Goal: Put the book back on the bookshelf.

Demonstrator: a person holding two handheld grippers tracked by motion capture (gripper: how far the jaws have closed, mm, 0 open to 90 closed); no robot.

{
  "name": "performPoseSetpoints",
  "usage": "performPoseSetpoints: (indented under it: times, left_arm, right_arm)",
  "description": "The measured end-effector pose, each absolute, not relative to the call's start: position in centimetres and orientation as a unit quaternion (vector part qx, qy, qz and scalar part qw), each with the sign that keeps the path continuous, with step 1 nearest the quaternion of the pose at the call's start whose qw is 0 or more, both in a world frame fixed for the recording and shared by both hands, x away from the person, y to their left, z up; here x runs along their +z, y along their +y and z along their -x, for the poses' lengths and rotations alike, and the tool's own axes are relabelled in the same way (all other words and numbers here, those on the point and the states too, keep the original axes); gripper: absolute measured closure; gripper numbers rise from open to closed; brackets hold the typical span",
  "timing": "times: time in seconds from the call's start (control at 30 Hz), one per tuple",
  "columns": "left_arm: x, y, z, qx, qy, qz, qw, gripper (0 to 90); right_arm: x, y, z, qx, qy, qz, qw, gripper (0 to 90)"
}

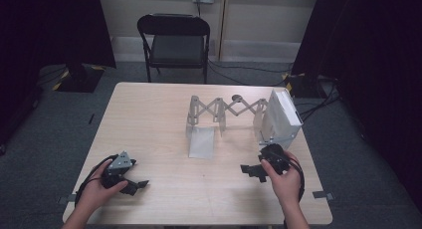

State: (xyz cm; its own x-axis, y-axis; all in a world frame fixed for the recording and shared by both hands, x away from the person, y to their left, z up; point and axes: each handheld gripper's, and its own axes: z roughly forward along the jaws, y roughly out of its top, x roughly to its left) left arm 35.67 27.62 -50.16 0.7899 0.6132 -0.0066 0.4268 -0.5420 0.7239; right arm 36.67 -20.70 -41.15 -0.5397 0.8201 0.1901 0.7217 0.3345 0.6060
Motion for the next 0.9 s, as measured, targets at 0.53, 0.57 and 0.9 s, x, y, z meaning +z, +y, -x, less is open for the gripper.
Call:
performPoseSetpoints:
  times: [0.53,0.57,0.9]
  left_arm:
    - [-50.2,27.6,-35.7,0.125,0.299,-0.869,0.374,5.3]
    - [-50.2,27.6,-35.7,0.125,0.299,-0.869,0.374,5.3]
    - [-50.2,27.6,-35.7,0.125,0.299,-0.869,0.373,5.3]
  right_arm:
    - [-42.2,-18.3,-36.7,0.336,0.821,-0.457,0.066,16.0]
    - [-42.2,-18.3,-36.7,0.336,0.821,-0.457,0.066,16.0]
    - [-42.8,-16.9,-36.6,0.338,0.828,-0.444,0.06,16.0]
